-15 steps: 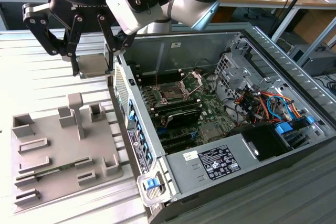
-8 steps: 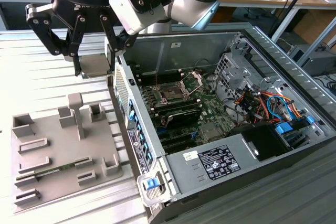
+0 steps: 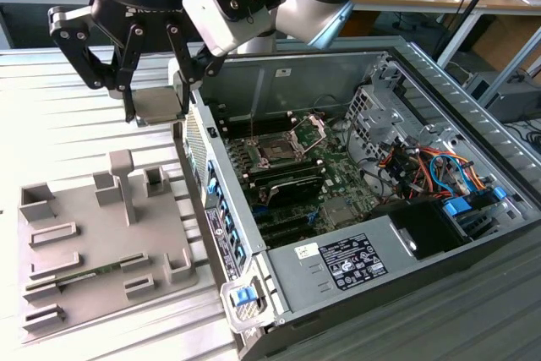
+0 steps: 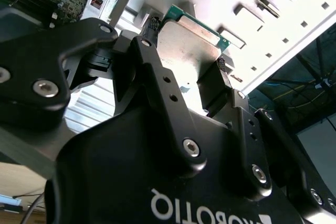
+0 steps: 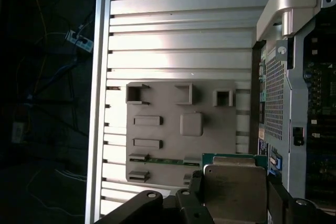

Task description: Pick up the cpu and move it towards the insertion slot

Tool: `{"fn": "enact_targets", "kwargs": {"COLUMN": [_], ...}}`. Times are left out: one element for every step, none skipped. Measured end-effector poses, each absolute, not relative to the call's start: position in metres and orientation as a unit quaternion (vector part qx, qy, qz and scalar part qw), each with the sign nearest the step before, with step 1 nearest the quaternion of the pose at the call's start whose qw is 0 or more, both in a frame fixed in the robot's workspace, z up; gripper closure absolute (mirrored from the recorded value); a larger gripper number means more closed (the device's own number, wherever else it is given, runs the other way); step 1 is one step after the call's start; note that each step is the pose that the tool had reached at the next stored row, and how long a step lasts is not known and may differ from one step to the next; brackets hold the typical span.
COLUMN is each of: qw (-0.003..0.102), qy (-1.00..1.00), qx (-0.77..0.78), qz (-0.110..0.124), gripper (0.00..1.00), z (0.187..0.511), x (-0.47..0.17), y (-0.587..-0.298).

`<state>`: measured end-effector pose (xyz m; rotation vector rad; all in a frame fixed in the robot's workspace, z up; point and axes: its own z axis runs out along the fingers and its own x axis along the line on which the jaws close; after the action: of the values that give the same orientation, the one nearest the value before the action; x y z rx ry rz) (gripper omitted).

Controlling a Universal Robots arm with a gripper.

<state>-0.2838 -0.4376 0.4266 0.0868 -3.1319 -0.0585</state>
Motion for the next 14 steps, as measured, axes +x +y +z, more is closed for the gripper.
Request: {"fn": "enact_targets", "kwargs": {"qw": [0.004, 0.004, 0.004, 0.004, 0.004, 0.004, 0.004, 0.004, 0.004, 0.004, 0.004, 0.004, 0.004, 0.004], "qy": [-0.999, -0.999, -0.999, -0.999, -0.999, -0.999, -0.999, -0.999, -0.999, -0.999, -0.999, -0.999, -0.999, -0.999], "qx": [0.028, 0.028, 0.028, 0.028, 0.028, 0.028, 0.028, 0.028, 0.028, 0.028, 0.028, 0.028, 0.028, 0.028], "qz": [-0.019, -0.019, -0.019, -0.019, -0.019, -0.019, -0.019, -0.019, -0.019, -0.019, -0.019, -0.019, -0.019, -0.019], "gripper": [0.45, 0.45, 0.45, 0.45, 0.45, 0.45, 0.45, 0.45, 0.45, 0.45, 0.45, 0.45, 0.45, 0.45], "z": [0.4266, 0.4266, 0.4266, 0.4266, 0.4266, 0.4265, 0.4266, 0.4266, 0.4266, 0.4265, 0.4265, 0.4265, 0.4266, 0.4265], "x": [-0.2834, -0.2829, -0.2825, -0.2820, -0.2817, -0.2810, -0.2804, -0.2799, -0.2797, -0.2792, -0.2788, -0.2785, -0.2780, -0.2749], "y": [-0.4376, -0.4376, -0.4376, -0.4376, -0.4376, -0.4377, -0.4376, -0.4376, -0.4376, -0.4376, -0.4376, -0.4376, -0.4376, -0.4376]}}
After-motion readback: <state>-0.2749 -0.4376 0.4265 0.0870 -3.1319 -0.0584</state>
